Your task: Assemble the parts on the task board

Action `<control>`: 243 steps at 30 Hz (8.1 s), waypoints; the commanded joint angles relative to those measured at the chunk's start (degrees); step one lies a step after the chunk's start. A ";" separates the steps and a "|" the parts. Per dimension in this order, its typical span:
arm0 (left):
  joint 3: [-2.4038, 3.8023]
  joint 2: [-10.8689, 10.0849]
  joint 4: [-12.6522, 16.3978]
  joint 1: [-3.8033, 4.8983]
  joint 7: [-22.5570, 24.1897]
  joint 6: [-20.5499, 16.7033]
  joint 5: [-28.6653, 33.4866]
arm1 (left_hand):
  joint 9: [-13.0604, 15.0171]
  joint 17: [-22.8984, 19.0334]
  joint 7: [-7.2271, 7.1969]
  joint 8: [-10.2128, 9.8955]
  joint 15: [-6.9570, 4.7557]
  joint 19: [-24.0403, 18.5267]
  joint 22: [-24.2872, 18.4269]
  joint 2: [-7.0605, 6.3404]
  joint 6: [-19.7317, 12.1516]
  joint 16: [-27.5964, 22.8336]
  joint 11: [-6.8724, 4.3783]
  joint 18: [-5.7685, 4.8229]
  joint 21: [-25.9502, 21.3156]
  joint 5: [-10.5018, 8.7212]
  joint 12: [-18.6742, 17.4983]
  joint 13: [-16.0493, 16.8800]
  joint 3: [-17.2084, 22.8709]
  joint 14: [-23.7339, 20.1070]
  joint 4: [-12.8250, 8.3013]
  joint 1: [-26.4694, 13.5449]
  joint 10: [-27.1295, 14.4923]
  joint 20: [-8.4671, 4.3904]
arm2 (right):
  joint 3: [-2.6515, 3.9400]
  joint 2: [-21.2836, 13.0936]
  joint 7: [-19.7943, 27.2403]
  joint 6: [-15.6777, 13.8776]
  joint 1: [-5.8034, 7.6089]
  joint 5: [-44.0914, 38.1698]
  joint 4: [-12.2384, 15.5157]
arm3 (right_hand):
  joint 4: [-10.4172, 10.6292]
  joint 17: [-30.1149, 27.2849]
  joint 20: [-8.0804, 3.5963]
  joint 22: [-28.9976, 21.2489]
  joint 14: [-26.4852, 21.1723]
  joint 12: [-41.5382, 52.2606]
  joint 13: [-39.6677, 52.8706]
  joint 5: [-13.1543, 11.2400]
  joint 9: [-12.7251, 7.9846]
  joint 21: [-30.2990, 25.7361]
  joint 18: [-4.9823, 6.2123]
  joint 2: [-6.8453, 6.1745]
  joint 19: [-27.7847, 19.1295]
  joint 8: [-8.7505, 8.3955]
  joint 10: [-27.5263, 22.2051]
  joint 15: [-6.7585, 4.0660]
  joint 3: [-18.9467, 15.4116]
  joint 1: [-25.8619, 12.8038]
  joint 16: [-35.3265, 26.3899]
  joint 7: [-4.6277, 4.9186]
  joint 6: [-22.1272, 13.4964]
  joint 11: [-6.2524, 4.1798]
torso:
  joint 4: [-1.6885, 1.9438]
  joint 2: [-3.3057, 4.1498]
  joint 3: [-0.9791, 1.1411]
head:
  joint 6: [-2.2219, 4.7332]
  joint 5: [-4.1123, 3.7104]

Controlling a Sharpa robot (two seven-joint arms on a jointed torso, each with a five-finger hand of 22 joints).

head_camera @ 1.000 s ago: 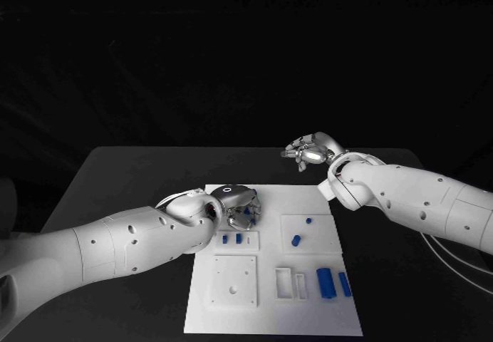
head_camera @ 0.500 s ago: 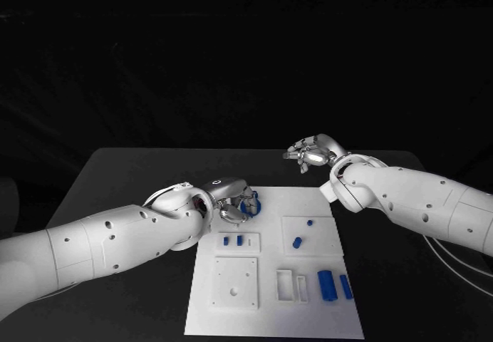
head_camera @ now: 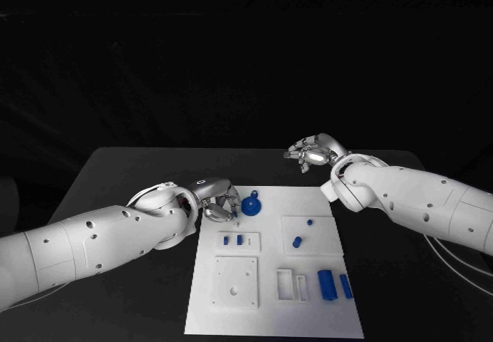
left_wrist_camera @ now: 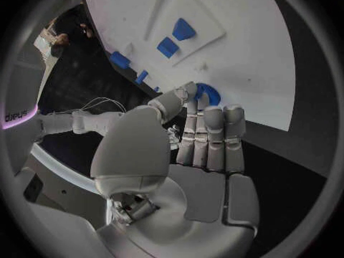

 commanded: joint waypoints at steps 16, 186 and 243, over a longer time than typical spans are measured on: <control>-0.04 -0.34 -0.08 -0.35 0.64 2.79 0.55 | -0.12 -0.04 0.00 0.25 -0.15 0.45 0.10 0.68 0.45 0.37 0.55 1.80 0.35 0.26 0.23 1.76 0.46 0.62 -0.06 -0.17 3.72 -2.22 | 0.02 0.05 0.61 0.46 -0.02 -0.08 0.00 | -0.22 0.06 0.01 0.13 -0.22 0.41 -0.14 0.34 -0.08 -0.27 0.83 0.18 0.58 0.27 -0.41 0.07 -0.08 -0.39 -0.31 0.37 -0.07 -0.16 | -0.05 0.03 0.05 | -0.23 0.19; 0.81 -9.84 2.24 0.89 7.06 2.86 49.97 | -3.76 -12.68 3.39 0.28 6.63 -11.03 -7.98 -3.08 -8.69 -28.08 4.71 -1.26 -17.42 -0.26 -4.69 1.75 -1.85 -9.28 1.65 -3.38 -2.37 4.24 | -0.03 -13.76 -2.68 17.44 -0.60 -28.69 14.43 | -4.51 -2.33 0.23 -2.99 5.86 -37.45 -26.18 -11.59 1.74 -4.57 0.83 1.29 2.57 4.69 10.92 0.63 7.55 12.47 -11.53 -0.36 3.91 0.52 | -0.21 -0.20 -0.09 | 1.54 -2.93; 0.76 -10.40 1.81 0.76 9.61 2.47 54.20 | -4.03 -10.94 3.80 0.80 8.17 -11.50 -8.71 -1.35 -10.23 -38.58 5.11 -1.35 -21.24 -0.08 -7.03 0.33 -2.86 -7.55 1.07 -3.93 -1.65 5.81 | -2.21 -12.13 -13.03 16.93 -7.84 -59.31 20.52 | 2.50 7.18 -2.98 2.59 11.12 -45.94 -28.58 -28.45 3.17 2.43 0.83 -6.99 8.65 6.88 25.03 -2.28 25.68 17.78 -6.29 -4.09 13.26 -2.34 | -0.67 -0.68 -0.59 | 0.41 -2.29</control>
